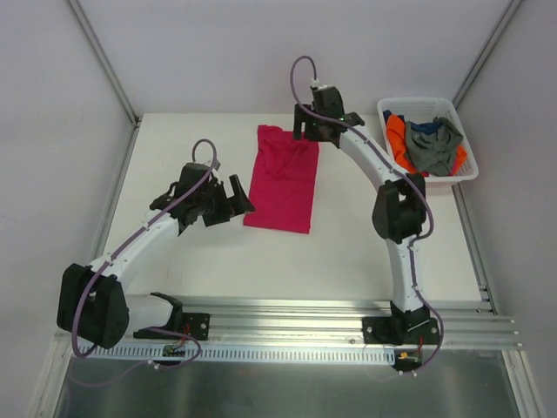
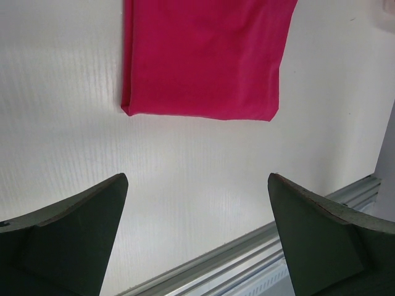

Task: Fold and stack the t-shirts
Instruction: Fold the tshirt

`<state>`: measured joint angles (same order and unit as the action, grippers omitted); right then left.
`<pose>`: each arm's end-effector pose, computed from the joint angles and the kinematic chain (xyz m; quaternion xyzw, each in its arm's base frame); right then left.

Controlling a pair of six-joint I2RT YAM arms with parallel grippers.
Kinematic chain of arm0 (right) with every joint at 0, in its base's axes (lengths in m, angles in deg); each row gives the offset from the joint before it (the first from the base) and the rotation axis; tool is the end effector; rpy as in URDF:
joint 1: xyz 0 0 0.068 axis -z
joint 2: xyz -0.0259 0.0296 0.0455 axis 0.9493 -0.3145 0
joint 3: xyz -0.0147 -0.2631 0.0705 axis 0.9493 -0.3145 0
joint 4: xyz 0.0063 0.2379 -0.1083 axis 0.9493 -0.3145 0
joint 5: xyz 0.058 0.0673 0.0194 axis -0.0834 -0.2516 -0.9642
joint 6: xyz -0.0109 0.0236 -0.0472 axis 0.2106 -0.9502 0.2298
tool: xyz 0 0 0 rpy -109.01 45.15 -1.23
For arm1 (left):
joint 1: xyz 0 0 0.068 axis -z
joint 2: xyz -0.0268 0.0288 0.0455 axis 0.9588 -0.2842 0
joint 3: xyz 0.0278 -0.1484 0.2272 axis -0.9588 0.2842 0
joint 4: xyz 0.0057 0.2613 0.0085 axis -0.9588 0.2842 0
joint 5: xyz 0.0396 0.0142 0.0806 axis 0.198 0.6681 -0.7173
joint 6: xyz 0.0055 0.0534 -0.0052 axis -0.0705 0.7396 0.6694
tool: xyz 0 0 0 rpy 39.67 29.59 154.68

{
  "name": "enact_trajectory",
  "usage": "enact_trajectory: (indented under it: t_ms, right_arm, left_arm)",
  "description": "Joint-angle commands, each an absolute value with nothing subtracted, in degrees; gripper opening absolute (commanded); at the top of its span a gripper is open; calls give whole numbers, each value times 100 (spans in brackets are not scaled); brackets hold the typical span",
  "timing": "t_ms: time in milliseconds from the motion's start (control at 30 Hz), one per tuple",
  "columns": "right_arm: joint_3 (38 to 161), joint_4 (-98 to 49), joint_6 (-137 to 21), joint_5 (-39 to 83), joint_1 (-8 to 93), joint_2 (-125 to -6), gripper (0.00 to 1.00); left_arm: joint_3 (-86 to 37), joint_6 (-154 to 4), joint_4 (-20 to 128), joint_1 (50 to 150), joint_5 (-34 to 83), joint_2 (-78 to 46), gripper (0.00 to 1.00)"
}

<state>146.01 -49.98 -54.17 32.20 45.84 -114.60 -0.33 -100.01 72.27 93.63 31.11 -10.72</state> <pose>0.4792 0.2305 0.2805 -0.1646 0.8671 0.1004 0.4593 0.2452 -0.0998 0.2571 -0.0714 0.8919 -0.3079 0.3233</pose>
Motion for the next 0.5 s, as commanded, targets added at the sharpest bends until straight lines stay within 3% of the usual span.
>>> enact_trajectory:
  t_ms: [0, 133, 267, 467]
  right_arm:
    - [14350, -5130, -5141, 3492, 4837, -9879, 83]
    - [13674, -5719, -5052, 4169, 5538, -9272, 88]
    - [12874, -5853, -5650, 3038, 6155, -8867, 88]
    - [10897, -5211, -5789, 2465, 5403, -7648, 91]
  left_arm:
    - [-525, -9501, 7120, 9300, 3282, -1215, 99]
    - [-990, -9071, 7155, 9300, 3396, -1443, 99]
    - [-1150, -9148, 7330, 9292, 3458, -1602, 99]
    - [-562, -9992, 7357, 9274, 3661, -1725, 99]
